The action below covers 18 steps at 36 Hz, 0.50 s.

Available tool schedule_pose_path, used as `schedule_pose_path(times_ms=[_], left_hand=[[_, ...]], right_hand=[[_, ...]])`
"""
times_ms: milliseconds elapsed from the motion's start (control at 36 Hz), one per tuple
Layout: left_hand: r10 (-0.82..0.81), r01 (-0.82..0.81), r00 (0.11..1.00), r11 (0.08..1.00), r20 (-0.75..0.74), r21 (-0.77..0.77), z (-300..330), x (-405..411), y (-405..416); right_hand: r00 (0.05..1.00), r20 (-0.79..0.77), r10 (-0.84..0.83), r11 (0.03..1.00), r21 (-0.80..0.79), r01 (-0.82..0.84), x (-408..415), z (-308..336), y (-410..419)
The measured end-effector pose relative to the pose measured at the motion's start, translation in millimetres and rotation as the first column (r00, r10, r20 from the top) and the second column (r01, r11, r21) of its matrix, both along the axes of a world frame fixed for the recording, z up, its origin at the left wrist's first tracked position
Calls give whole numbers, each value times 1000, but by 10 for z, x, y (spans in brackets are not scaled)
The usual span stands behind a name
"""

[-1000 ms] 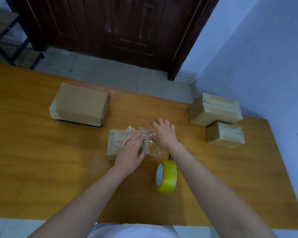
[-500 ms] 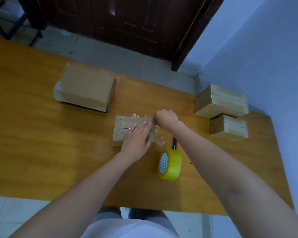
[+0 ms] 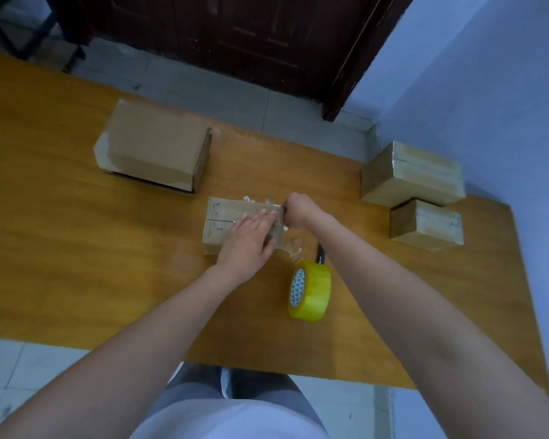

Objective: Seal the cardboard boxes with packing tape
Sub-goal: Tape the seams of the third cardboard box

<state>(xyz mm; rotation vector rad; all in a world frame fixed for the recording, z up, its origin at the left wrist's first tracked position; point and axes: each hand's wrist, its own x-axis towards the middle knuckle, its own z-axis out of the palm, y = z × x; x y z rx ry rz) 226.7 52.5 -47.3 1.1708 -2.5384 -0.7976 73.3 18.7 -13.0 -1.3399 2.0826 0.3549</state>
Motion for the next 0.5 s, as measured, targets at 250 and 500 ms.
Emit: schedule_pose_path(times_ms=[250, 500], left_hand=[[25, -25, 999, 1000, 39, -8, 23, -29, 32], [52, -53, 998, 998, 35, 19, 18, -61, 48]], right_hand=[[710, 585, -392, 901, 88, 426, 29, 1, 380], [941, 335, -51, 989, -112, 93, -264, 173, 588]])
